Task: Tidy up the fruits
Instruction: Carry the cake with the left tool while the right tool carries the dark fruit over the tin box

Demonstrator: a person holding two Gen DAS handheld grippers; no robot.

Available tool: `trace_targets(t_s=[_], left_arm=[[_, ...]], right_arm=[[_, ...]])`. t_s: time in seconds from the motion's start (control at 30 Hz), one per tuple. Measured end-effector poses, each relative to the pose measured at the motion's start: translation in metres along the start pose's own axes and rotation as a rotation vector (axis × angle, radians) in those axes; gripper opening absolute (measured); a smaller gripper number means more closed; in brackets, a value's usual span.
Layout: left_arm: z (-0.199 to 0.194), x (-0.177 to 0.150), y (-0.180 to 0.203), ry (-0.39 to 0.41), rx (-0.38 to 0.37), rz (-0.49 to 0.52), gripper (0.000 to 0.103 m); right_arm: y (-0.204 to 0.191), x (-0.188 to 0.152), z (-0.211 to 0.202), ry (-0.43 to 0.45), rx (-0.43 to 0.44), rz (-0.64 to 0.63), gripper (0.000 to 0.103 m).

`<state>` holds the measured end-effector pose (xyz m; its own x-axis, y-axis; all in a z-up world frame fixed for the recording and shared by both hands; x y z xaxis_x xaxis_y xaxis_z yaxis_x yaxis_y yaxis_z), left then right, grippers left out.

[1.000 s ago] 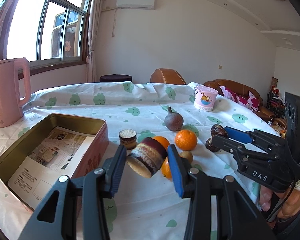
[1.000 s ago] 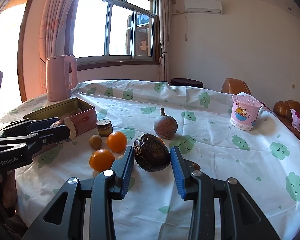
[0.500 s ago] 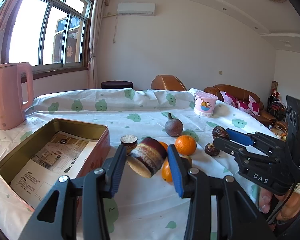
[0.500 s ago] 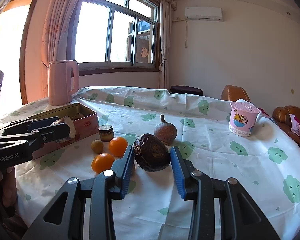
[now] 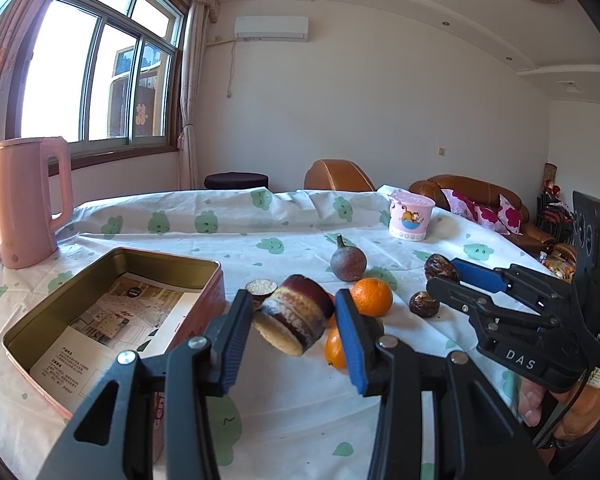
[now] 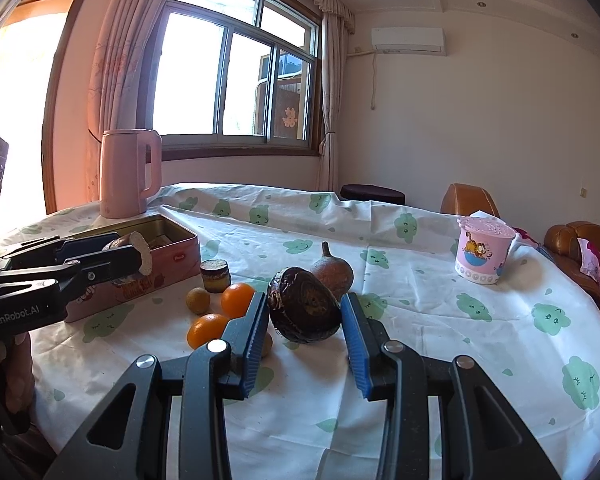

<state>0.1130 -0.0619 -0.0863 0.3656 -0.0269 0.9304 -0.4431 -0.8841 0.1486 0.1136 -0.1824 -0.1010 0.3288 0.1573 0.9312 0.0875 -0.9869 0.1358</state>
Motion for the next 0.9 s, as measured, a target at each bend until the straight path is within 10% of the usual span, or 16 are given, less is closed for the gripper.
trace_targets(t_s=[0.9], left_arm=[[-0.030, 0.021, -0.142, -0.077, 0.291, -0.054, 0.044]], right_arm=[[-0.134, 0.093, 0.024, 0.001, 0.224, -0.146, 0.040]])
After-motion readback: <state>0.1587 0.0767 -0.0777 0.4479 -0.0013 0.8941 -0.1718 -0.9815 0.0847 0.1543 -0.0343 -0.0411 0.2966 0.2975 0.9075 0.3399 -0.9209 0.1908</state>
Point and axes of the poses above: each gripper's, at about its wrist camera, not at the fingertips, and z roughly the way its jaws point, y to its right, x to its top, the point moved 10 cm from there along z, roughly the way its jaws point, and after that the axes turned 12 degrees about -x, right-handed, at the moved point
